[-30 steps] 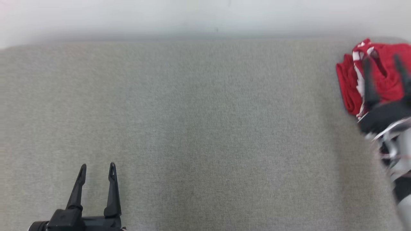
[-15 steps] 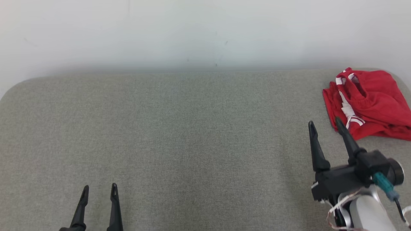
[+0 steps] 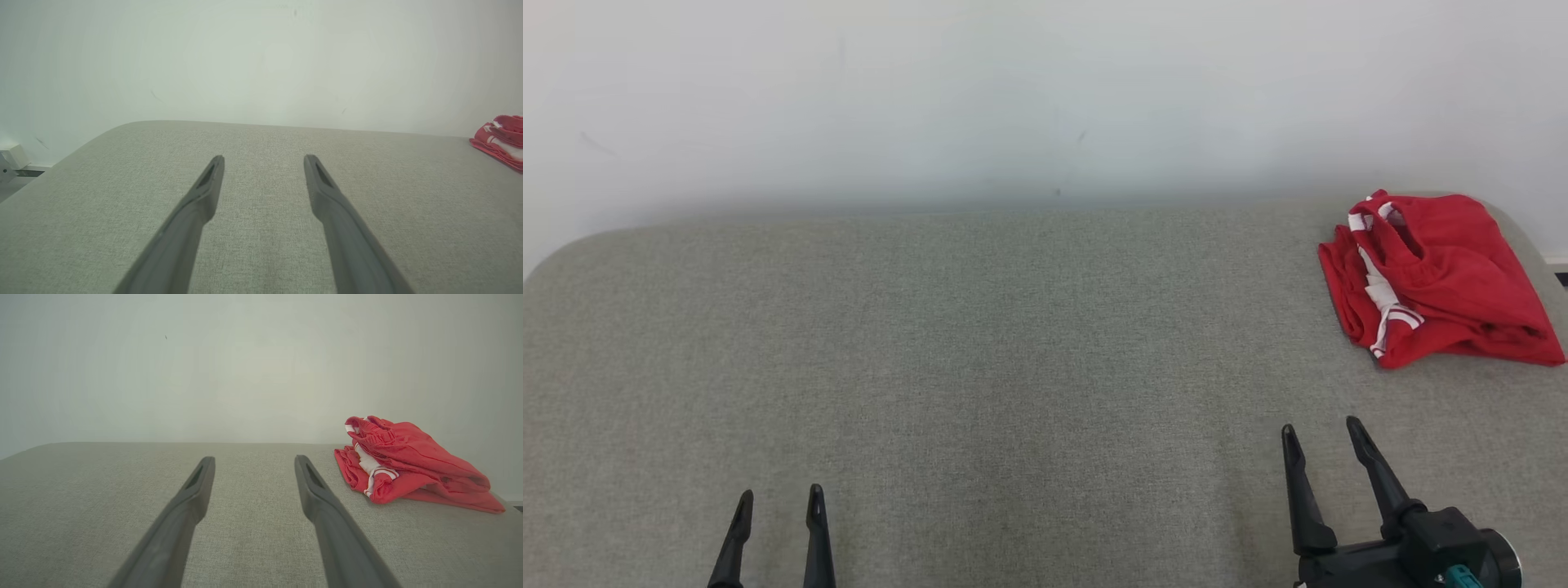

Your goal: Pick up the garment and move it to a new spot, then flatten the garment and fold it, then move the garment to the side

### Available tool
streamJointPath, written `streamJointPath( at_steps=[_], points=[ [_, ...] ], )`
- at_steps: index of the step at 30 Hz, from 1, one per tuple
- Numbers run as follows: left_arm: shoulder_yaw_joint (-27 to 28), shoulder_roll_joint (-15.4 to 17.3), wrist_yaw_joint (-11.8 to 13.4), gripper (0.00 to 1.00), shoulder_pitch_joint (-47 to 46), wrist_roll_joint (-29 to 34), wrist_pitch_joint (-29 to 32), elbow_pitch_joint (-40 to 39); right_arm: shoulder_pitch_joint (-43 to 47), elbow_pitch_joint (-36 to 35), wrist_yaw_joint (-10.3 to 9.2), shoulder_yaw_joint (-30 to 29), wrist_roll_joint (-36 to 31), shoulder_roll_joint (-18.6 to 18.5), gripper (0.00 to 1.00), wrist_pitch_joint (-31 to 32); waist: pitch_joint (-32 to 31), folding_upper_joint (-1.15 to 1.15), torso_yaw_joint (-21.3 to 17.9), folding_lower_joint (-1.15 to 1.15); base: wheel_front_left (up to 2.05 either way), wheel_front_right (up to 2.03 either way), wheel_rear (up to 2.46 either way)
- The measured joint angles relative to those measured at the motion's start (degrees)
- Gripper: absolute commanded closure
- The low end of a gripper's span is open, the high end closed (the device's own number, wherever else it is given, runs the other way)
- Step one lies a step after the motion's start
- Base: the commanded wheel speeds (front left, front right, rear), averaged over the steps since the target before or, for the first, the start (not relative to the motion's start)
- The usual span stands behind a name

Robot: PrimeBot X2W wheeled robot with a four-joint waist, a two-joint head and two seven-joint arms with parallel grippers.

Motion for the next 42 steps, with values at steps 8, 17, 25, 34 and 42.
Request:
streamJointPath(
  at_steps=[8, 17, 25, 34, 42],
  points=[
    [-0.54, 0.00, 0.07, 0.00, -0.10, 0.10, 0.00, 0.70, 1.93, -0.79, 0.00, -0.67, 1.81, 0.14, 0.00, 0.00, -0.47, 0.01, -0.37, 0.01, 0.00, 0.00, 0.00],
    [-0.56, 0.00, 1.72, 0.00, -0.55, 0.00, 0.00, 1.41, 2.61, -0.32, 0.00, 0.00, 2.23, 0.18, 0.00, 0.00, -0.77, 0.01, -0.53, 0.01, 0.00, 0.00, 0.00],
    [-0.47, -0.01, 2.02, 0.00, -0.54, -0.59, 0.00, 1.66, 2.57, 0.89, 0.00, -0.16, 2.87, 0.18, 0.00, 0.00, -1.10, 0.01, -0.35, 0.01, 0.00, 0.00, 0.00],
    [-0.26, -0.01, 2.03, 0.00, -0.21, -0.58, 0.00, 1.80, 2.60, 1.79, 0.00, 0.00, 3.30, 0.18, 0.00, 0.00, -1.38, 0.01, -0.35, 0.00, 0.00, 0.00, 0.00],
    [-0.30, -0.01, 2.01, 0.00, -0.12, -1.00, 0.00, 2.29, 2.58, 2.07, 0.00, 0.14, 3.27, 0.18, 0.00, 0.00, -1.56, 0.01, -0.38, 0.01, 0.00, 0.00, 0.00]
  ],
)
